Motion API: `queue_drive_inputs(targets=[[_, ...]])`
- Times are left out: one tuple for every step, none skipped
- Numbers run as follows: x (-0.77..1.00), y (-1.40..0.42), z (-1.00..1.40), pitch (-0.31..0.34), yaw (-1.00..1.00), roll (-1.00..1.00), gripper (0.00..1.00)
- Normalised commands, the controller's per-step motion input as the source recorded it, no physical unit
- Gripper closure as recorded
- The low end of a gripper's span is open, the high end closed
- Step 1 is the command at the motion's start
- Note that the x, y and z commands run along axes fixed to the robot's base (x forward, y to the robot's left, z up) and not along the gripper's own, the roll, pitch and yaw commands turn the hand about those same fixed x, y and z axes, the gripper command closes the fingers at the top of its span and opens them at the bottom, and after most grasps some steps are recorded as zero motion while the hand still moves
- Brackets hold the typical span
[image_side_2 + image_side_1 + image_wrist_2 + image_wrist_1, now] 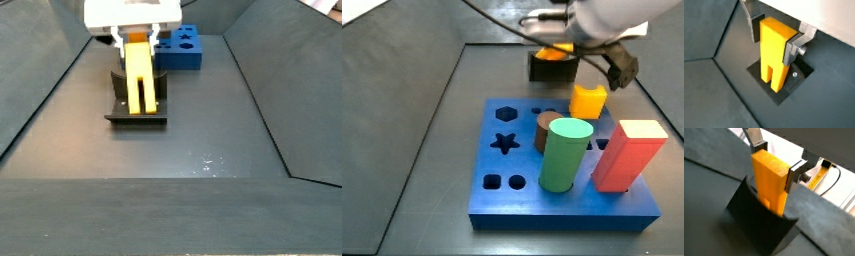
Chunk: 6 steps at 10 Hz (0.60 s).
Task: Pick up the double-square object. Move up. Rotate the double-square object. Place the double-square object on the fixture. Regrasp the double-square object. Move to above the board. Insert the double-square object.
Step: Move to above the board.
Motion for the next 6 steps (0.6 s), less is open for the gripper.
queue_drive_inputs(targets=[[-0.1,-0.01,1.0,0.035,0.09,0.14,1.0],[-0.1,-0.01,1.0,0.007,0.09,0.08,1.0],[-0.1,-0.01,1.0,-0.013,0.07,0.04,1.0],[-0.1,-0.01,1.0,-0.028,0.06,0.01,1.0],[-0.1,-0.01,1.0,-0.035,0.03,-0.02,1.0],[-0.1,-0.01,1.0,-0.031,0.02,-0.03,1.0]])
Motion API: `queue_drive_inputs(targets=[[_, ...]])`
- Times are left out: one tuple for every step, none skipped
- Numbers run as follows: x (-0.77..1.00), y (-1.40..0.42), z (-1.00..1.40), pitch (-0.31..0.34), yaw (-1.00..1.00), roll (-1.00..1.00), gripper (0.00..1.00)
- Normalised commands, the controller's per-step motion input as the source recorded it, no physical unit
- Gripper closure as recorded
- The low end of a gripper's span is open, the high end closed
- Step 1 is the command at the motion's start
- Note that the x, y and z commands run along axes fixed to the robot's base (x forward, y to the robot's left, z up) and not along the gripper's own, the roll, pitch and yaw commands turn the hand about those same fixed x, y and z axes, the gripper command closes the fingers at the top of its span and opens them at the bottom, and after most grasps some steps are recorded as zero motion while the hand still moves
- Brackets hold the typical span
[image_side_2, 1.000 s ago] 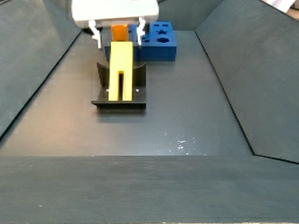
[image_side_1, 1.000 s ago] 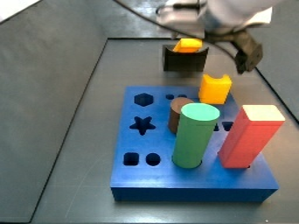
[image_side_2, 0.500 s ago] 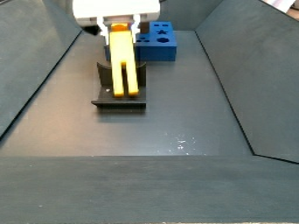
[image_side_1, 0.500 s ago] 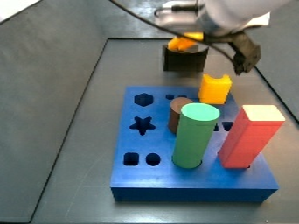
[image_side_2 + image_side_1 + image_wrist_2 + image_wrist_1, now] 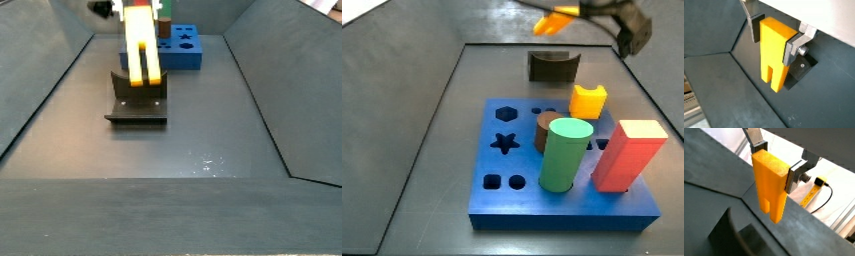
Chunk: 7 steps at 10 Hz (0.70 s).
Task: Pick up the double-square object. Move up. Rotate the double-square object. Place the double-square object on the fixture. Regrasp the double-square object. Move to above the board. Insert the double-square object.
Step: Move to above the board.
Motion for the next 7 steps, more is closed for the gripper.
queue_drive_inputs(targets=[[-0.1,-0.01,1.0,-0.022,0.0,-0.04,1.0],[-0.09,-0.01,1.0,-0.011,-0.01,-0.05,1.0],[-0.1,-0.01,1.0,0.01,-0.02,-0.05,1.0],[-0.09,-0.01,1.0,0.024,-0.02,-0.06,1.0],[-0.09,-0.01,1.0,0.039,-0.02,-0.06,1.0],[-0.09,-0.01,1.0,0.05,-0.01,-0.06,1.0],[-0.09,-0.01,1.0,0.054,0.0,-0.05,1.0]])
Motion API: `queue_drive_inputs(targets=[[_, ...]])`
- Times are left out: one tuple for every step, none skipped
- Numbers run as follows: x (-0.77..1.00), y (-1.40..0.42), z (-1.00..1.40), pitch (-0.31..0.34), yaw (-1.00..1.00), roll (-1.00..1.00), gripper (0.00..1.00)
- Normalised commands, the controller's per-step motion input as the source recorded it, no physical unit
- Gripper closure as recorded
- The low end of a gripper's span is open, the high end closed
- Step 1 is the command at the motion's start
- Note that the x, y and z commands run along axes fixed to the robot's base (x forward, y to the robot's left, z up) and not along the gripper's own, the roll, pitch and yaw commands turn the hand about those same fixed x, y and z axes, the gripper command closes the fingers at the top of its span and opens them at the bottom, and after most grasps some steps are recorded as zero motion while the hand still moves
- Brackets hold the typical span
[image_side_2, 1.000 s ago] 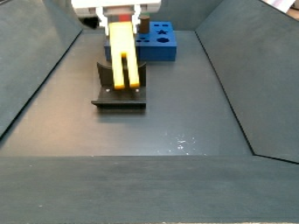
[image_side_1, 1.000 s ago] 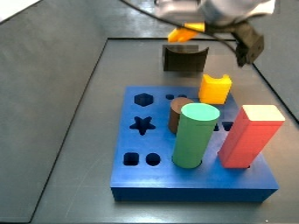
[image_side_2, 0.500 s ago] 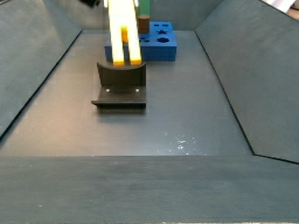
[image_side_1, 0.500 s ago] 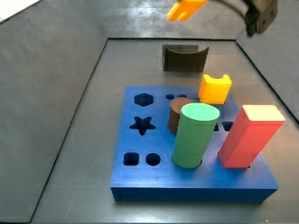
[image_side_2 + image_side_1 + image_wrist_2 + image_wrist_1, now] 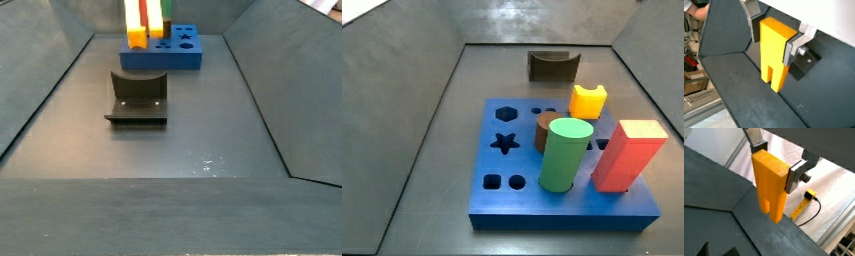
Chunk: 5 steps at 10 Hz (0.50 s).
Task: Pick up the double-square object. Move up. Rotate the double-square object. Place the double-square object on the fixture. Regrasp the double-square object. Move to above the board. Insert the double-square object.
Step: Move to above the board.
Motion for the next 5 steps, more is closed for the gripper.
queue_drive_inputs(targets=[[-0.09,-0.01,1.0,0.059,0.01,-0.05,1.0],[-0.07,-0.01,0.89,0.065,0.02,-0.05,1.0],[-0.05,-0.01,0.71,0.07,0.03,-0.06,1.0],[-0.04,-0.01,0.59,0.078,0.03,-0.05,1.0],[-0.01,-0.02,0.35,0.092,0.04,-0.05,1.0]])
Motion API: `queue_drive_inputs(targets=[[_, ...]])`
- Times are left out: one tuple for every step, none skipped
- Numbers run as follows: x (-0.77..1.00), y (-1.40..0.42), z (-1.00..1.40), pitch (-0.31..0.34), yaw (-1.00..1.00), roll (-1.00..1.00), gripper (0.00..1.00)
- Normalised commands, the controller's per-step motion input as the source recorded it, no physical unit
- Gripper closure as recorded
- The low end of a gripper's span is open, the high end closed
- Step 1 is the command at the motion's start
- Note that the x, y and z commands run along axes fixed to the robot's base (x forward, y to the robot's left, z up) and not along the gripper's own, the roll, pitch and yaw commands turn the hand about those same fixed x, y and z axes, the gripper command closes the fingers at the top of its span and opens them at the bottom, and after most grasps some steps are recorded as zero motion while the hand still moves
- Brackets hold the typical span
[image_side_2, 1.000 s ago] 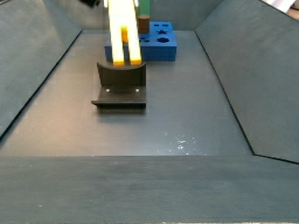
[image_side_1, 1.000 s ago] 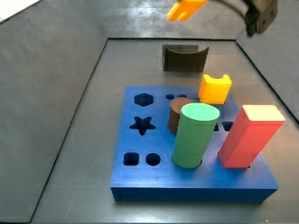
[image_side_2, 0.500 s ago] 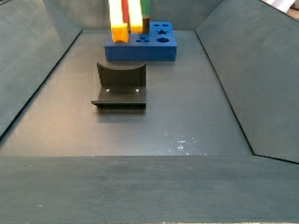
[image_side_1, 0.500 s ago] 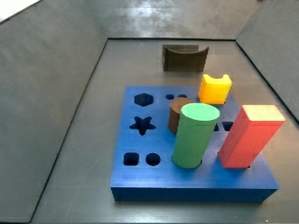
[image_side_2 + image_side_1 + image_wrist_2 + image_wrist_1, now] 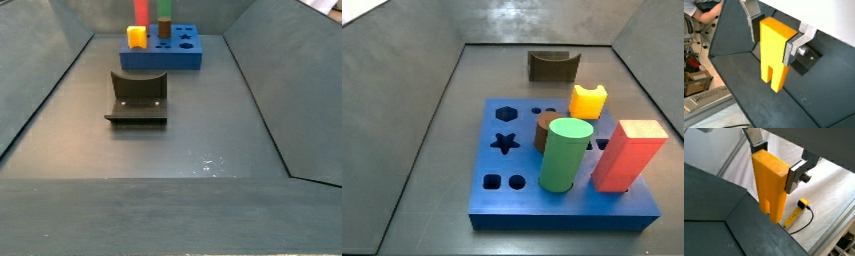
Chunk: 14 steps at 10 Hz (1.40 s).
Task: Pick up the double-square object. Move up. Rotate the double-square object. Place the double-square object on the fixture. Regrasp the double-square object. Move to above the board. Insert the double-square object.
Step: Move to above the board.
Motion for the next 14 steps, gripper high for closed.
queue_drive_inputs(targets=[[0.01,-0.02,0.17,0.109,0.05,-0.04,1.0],[-0.47,-1.0,0.0,-0.05,-0.12,-1.0,1.0],[-0.47,-1.0,0.0,-0.052,-0.12,-1.0,1.0],[-0.5,-1.0,0.03,-0.066,-0.12,-1.0,1.0],[-0.53,-1.0,0.01,-0.068,-0.13,-1.0,1.0],[-0.55,-1.0,0.02,-0.066,-0.14,-1.0,1.0],[-0.56,-1.0,0.02,-0.064,-0.14,-1.0,1.0],[-0.57,-0.95,0.01,-0.053,-0.15,-1.0,1.0],[-0.46,-0.74,0.02,-0.049,-0.15,-1.0,1.0],[-0.26,-0.35,0.0,-0.04,-0.16,-1.0,1.0],[-0.16,-0.18,0.0,-0.033,-0.15,-1.0,1.0],[-0.11,-0.07,0.0,-0.028,-0.14,-1.0,1.0],[-0.09,-0.03,-0.01,-0.034,-0.14,-1.0,1.0],[-0.07,0.01,0.0,-0.028,-0.09,-0.77,1.0]])
